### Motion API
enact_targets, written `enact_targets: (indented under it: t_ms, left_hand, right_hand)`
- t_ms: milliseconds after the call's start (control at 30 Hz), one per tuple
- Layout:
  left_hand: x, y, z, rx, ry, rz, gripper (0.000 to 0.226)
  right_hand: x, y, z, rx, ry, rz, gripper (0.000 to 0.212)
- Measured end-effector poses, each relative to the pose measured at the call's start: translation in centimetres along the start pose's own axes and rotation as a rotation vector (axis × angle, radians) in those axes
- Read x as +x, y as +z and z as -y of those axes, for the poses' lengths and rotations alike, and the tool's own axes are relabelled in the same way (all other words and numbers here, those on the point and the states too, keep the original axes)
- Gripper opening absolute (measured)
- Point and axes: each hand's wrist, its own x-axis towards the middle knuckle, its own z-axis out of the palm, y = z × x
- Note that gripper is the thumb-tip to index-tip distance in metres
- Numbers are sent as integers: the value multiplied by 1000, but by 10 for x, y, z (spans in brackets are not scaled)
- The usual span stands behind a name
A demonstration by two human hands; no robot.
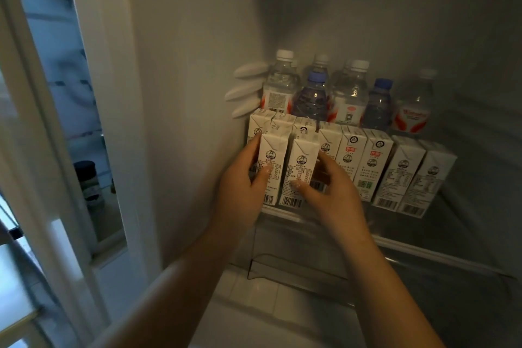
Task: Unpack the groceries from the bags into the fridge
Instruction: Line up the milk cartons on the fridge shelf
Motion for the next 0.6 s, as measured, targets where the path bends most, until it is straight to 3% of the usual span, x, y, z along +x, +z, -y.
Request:
enact_targets:
  t_ms: [233, 600]
  left_hand:
    - [-33, 7, -6, 121, 78, -93, 57]
    - [-32, 4, -6, 108, 26, -131, 53]
  right_hand:
    - [-1, 4, 2, 2, 13, -81, 50]
    - [9, 16, 5, 63, 1, -52, 44]
